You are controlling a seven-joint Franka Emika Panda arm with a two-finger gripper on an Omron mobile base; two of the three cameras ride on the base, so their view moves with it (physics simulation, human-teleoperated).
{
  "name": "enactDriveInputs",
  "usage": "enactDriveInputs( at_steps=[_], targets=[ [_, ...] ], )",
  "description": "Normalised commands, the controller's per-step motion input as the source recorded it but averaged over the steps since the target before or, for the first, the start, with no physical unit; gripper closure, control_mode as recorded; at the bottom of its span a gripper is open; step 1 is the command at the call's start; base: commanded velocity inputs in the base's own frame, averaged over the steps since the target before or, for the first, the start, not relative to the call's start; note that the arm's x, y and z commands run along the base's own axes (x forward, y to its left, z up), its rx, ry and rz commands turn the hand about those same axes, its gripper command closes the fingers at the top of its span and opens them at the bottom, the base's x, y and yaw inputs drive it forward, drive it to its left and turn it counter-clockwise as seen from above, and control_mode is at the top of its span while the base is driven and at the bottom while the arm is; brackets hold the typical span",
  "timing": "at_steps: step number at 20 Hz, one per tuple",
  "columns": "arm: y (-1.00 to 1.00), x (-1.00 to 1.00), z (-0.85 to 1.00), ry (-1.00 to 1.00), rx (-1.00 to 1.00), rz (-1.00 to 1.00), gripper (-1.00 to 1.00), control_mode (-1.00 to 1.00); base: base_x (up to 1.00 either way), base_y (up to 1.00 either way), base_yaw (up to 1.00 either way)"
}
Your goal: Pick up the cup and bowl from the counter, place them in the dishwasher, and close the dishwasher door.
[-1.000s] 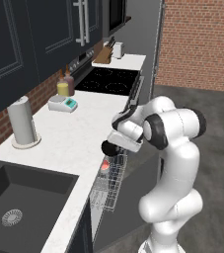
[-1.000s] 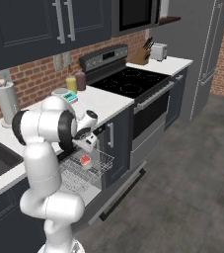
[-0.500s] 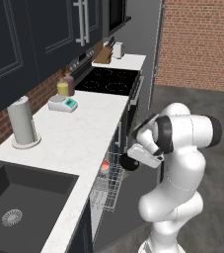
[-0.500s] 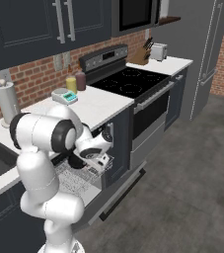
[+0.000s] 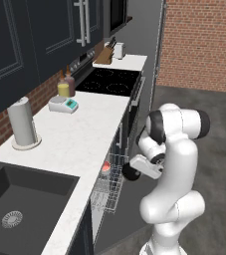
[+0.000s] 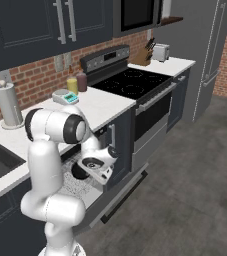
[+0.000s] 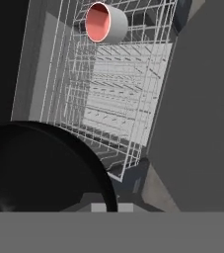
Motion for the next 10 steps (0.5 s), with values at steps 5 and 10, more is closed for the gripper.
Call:
enactDriveInputs(
  at_steps=[5,10],
  targets=[
    [0.14,0.21,-0.50,0.00,0.04,0.00,1.00,-1.00,0.00,0.00,0.00],
    [0.36,0.30,-0.50,0.00,0.02,0.00,1.00,-1.00,0.00,0.00,0.00]
  ],
)
